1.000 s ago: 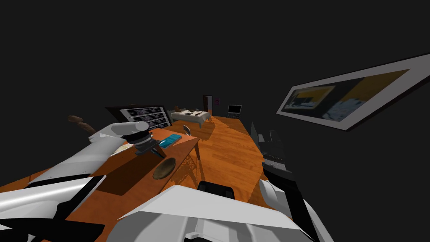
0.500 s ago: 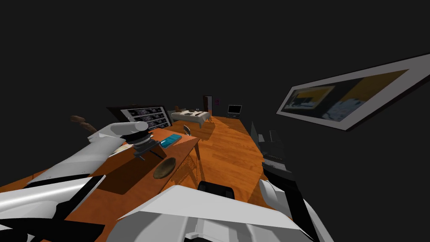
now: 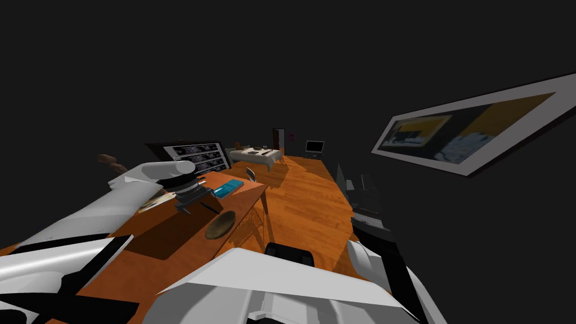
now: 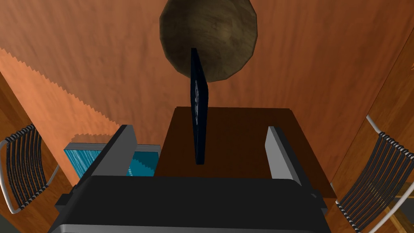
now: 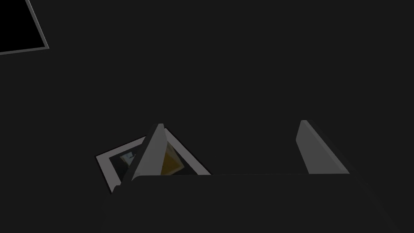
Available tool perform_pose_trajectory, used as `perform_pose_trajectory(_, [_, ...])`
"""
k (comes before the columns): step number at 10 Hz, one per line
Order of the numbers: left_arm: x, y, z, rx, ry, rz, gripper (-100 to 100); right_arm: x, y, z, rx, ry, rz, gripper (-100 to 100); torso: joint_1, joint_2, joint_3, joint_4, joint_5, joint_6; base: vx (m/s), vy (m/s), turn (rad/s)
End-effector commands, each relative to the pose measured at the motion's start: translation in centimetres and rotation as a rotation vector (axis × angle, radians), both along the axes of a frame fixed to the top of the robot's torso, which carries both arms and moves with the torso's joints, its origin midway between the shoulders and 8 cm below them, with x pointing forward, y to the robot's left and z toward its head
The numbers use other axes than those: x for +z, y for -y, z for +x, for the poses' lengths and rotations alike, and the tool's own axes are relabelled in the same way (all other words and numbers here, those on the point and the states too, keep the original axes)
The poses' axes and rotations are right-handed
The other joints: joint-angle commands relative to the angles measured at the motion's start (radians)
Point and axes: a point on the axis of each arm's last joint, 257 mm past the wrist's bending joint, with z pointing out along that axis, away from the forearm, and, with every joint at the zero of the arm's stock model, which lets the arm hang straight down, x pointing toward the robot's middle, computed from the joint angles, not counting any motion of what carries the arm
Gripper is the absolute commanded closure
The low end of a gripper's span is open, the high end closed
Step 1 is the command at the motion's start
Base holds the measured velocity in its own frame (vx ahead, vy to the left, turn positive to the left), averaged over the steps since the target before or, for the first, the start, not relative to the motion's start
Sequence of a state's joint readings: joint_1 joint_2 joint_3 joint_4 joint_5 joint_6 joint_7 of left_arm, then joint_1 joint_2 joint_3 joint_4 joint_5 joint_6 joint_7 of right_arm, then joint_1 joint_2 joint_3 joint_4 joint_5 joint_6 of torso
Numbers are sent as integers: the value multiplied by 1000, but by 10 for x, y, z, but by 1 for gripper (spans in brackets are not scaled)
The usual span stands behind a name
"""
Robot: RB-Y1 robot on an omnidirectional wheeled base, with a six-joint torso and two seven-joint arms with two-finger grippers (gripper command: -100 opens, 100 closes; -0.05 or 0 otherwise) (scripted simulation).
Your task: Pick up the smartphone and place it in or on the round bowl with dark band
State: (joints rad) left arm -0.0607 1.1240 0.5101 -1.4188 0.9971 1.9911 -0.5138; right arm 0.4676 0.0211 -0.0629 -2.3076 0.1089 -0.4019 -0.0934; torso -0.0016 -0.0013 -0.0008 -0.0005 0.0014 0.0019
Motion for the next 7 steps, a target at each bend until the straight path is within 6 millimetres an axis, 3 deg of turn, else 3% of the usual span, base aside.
perform_pose_trajectory(1, [10,-3,-1,-4,0,0,-100,0,0,0,0,0,0,0,0,0,0,0,0,0,32,-23,28])
perform_pose_trajectory(7, [44,-9,-9,-20,0,1,-100,0,0,0,0,0,0,0,0,0,0,0,0,0,28,-21,24])
